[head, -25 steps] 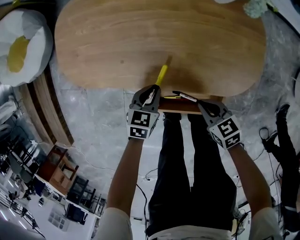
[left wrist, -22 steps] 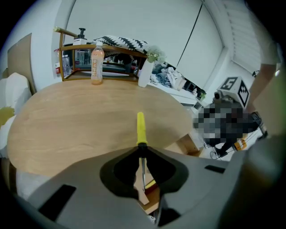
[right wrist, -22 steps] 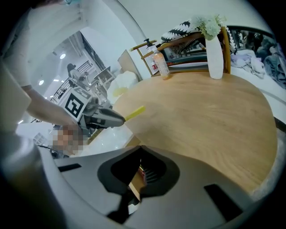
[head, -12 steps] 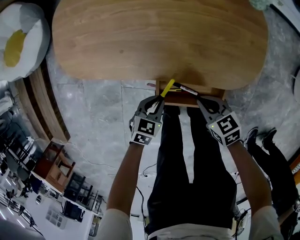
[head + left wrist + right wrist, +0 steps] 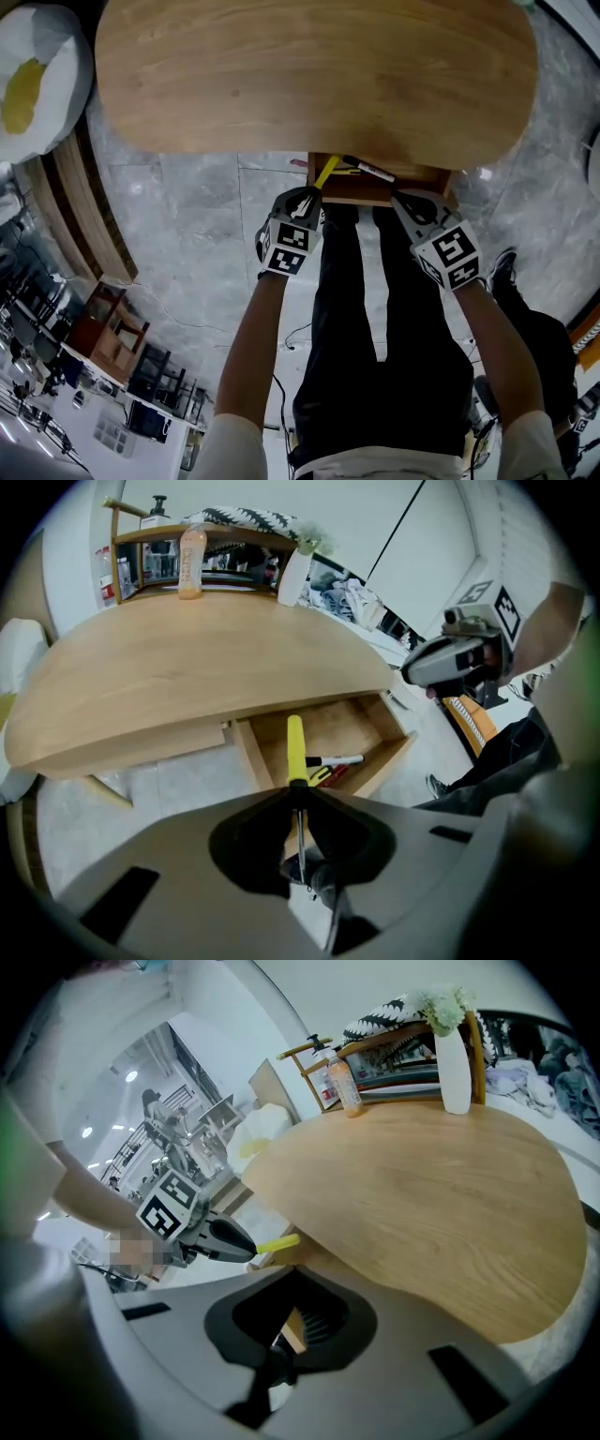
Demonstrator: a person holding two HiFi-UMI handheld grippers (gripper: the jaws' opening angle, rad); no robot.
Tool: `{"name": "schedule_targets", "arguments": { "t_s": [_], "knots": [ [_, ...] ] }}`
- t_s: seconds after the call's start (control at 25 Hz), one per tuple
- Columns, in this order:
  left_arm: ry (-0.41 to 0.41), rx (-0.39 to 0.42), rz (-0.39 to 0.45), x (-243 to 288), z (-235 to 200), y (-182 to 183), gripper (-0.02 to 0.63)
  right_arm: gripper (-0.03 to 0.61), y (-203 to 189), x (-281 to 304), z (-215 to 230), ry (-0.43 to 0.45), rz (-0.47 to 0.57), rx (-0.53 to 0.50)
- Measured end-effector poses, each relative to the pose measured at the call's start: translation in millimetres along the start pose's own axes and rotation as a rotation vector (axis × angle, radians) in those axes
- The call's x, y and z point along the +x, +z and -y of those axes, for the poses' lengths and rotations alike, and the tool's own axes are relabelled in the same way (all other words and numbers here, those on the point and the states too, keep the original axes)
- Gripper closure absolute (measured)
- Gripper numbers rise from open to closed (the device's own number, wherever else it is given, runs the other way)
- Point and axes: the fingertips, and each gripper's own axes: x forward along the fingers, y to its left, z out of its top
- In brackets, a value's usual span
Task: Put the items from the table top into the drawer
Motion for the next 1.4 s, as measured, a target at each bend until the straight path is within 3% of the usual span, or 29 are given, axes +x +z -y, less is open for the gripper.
{"name": "schedule_targets", "arguments": {
  "t_s": [0.36,0.6,0.72,0.96,1.4],
  "knots": [
    [0.017,-0.043,-0.059,37.1,-7.2,21.8,0.546,0.558,-4.4,6.1,2.2,0.001,-0.002,0.016],
    [0.037,-0.072,-0.032,50.5,-9.1,34.6,0.542,0.558,-2.0,3.0,7.0,-0.007,0.001,0.02],
    [0.028,-0.102,-0.004,50.5,-10.4,36.6,0.478,0.558,1.6,2.5,9.2,-0.011,0.002,0.019],
    [-0.02,-0.123,0.051,33.0,1.7,49.0,0.456,0.558,13.2,-5.5,6.6,-0.014,0.01,0.003],
    [0.031,-0.146,0.152,-38.0,6.9,53.8,0.481,0.558,35.1,-29.7,-21.6,-0.025,0.021,-0.047]
  ]
}}
